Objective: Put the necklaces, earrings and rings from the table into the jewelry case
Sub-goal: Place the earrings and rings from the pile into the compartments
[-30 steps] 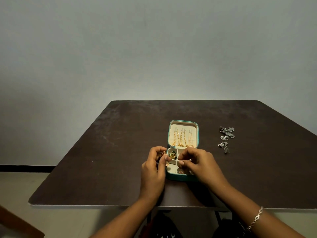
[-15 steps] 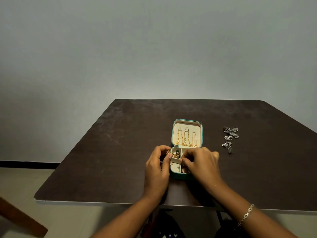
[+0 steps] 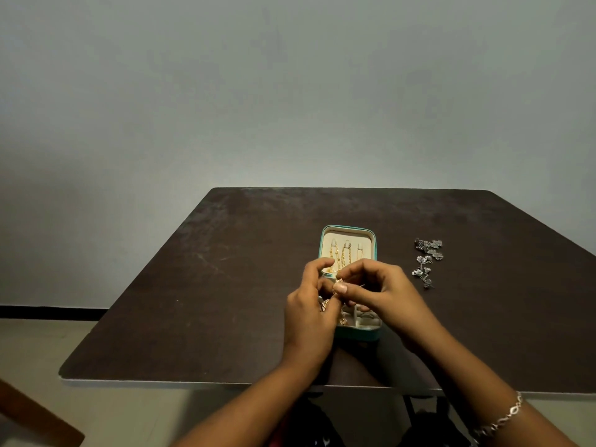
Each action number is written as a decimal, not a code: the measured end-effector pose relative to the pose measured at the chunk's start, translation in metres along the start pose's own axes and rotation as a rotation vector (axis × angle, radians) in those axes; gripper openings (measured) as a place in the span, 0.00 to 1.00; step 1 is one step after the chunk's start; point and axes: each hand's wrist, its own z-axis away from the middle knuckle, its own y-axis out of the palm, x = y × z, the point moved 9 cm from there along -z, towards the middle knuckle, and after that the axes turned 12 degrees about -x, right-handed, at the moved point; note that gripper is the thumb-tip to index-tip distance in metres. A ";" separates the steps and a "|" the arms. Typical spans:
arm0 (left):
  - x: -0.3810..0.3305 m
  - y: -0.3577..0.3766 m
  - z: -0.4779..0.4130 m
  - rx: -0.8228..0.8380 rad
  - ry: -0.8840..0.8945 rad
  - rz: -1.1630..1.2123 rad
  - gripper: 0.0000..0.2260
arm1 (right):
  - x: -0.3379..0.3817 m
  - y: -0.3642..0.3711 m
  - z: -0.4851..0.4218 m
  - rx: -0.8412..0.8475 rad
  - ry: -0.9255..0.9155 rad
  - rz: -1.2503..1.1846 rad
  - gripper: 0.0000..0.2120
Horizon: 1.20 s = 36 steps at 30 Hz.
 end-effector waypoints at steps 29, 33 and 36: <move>0.029 0.020 0.016 0.150 0.226 -0.539 0.11 | 0.013 0.002 -0.005 0.209 -0.373 0.721 0.09; 0.029 0.020 0.017 0.142 0.222 -0.525 0.15 | 0.017 0.009 0.000 0.309 -0.489 0.819 0.06; 0.030 0.020 0.018 0.143 0.221 -0.519 0.18 | 0.015 0.008 0.003 0.328 -0.494 0.841 0.07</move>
